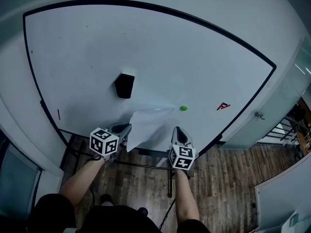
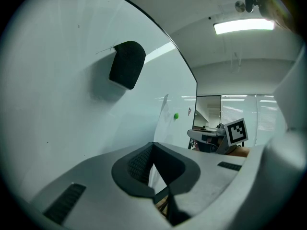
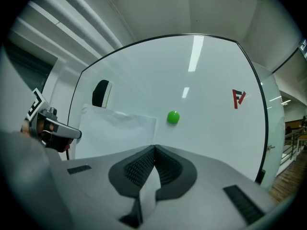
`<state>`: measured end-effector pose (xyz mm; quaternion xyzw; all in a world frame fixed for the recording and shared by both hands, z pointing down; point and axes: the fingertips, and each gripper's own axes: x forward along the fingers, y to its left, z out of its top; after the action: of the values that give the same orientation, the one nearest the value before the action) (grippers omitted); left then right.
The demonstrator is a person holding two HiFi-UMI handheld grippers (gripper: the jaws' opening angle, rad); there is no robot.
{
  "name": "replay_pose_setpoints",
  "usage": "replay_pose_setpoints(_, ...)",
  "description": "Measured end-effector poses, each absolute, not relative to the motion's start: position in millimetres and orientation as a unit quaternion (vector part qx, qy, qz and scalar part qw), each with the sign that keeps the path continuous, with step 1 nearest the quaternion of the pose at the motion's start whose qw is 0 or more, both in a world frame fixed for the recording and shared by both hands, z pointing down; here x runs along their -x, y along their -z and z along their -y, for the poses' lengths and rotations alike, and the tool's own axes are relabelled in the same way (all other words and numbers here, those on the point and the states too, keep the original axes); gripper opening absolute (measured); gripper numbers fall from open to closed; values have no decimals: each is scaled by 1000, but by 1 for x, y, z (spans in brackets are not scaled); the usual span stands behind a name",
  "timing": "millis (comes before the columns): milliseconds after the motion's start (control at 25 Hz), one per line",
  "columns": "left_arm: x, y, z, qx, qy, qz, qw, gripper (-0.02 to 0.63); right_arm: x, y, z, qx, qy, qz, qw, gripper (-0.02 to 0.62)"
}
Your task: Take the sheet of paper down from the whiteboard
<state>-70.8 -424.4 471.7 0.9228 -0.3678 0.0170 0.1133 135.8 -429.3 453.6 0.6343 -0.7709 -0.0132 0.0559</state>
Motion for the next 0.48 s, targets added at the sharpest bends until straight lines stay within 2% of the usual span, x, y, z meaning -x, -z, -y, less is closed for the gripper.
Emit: replay_pose_setpoints(480, 73, -476, 428, -923, -15, 367, 119, 20, -134, -464, 432, -629, 6, 775, 63, 25)
